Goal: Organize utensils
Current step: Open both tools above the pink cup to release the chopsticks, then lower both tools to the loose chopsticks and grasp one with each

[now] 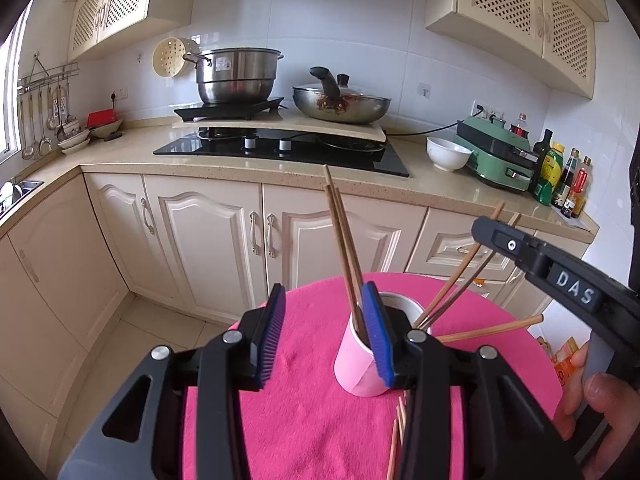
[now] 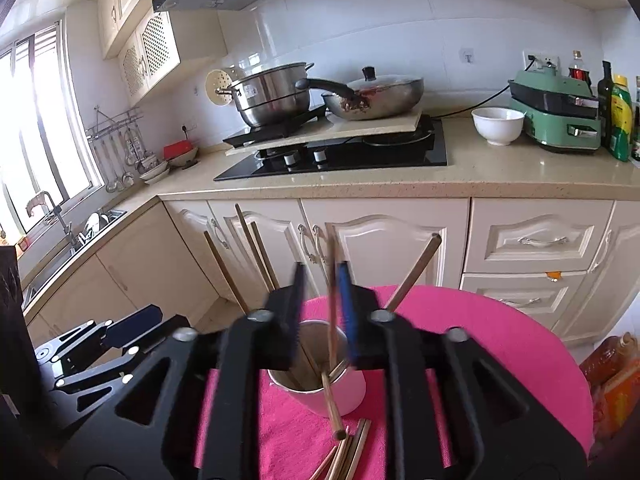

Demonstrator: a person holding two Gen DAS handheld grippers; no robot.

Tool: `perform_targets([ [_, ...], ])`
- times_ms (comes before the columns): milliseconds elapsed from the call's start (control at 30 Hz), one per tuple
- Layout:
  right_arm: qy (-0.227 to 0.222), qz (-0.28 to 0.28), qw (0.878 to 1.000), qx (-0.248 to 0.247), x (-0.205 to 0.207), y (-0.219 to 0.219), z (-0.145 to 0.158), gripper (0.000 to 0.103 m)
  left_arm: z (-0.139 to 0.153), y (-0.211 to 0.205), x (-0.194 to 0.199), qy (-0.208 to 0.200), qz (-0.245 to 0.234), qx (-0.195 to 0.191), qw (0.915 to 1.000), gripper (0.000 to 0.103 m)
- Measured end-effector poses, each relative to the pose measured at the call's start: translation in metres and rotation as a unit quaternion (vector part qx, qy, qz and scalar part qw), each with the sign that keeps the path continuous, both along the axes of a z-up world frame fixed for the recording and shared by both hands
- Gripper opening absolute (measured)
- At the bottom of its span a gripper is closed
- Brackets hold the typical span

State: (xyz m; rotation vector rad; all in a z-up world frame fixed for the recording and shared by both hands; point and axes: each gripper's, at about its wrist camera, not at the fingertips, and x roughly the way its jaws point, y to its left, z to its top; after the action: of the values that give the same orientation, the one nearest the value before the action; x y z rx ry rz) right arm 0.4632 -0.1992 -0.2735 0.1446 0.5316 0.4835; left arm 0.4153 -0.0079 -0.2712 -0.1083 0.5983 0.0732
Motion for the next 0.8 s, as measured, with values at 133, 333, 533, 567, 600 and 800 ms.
perform_targets([
  [133, -0.018, -0.012, 1.0, 0.01, -0.013, -0.008, 0.013, 0.043, 0.001, -0.001, -0.007, 0.003, -0.006, 0.002, 1.0, 0.04],
  [333, -0.046, -0.044, 0.998, 0.01, -0.039, -0.029, 0.039, 0.049, -0.003, -0.007, -0.021, 0.02, -0.028, 0.004, 0.9994, 0.04],
  [533, -0.014, -0.089, 0.996, -0.015, -0.071, -0.058, 0.025, 0.05, -0.038, -0.013, -0.037, 0.094, -0.062, -0.009, 0.9936, 0.04],
  [567, 0.0, -0.095, 0.995, -0.02, -0.076, -0.063, 0.016, 0.05, -0.048, -0.016, -0.039, 0.115, -0.072, -0.013, 0.9907, 0.04],
  [600, 0.018, -0.098, 0.995, -0.024, -0.08, -0.067, 0.006, 0.05, -0.056, -0.018, -0.038, 0.13, -0.079, -0.016, 0.9882, 0.04],
  [800, 0.126, -0.113, 0.985, -0.039, -0.098, -0.081, -0.061, 0.05, -0.111, -0.042, -0.038, 0.222, -0.116, -0.019, 0.968, 0.04],
])
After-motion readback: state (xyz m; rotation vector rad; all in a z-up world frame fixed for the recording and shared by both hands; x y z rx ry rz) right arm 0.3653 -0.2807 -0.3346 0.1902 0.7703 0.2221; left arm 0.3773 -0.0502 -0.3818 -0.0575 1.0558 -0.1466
